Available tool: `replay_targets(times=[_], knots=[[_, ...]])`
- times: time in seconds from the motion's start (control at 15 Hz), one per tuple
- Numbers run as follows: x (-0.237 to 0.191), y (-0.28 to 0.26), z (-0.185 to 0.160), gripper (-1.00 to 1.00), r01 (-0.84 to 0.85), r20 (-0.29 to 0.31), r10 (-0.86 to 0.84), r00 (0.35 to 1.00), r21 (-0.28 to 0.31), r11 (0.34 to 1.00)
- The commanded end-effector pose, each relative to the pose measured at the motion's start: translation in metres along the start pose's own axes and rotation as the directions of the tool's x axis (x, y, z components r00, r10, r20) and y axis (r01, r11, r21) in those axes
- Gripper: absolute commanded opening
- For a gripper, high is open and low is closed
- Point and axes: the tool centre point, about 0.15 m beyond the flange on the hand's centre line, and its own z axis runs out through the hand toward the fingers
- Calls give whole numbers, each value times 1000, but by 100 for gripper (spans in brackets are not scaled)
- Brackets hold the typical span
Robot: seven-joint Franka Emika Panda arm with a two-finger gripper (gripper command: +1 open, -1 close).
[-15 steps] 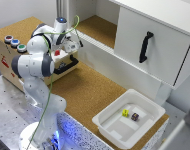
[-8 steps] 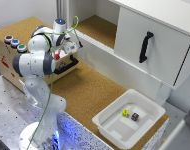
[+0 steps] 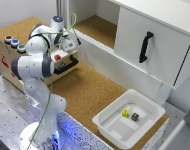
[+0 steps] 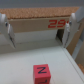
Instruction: Move to the drawer, then place the pink object
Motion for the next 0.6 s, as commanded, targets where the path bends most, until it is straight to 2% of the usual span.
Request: replay_targets(times=[0.0, 0.07, 0.2, 0.53], knots=[[-13, 15, -54, 100, -92, 130, 101, 986, -72, 993], [-20, 23, -57, 100, -130, 136, 141, 981, -90, 987], [-47, 45, -65, 100, -265, 112, 278, 954, -116, 957], [-133, 88, -67, 100, -492, 83, 501, 861, -112, 864]])
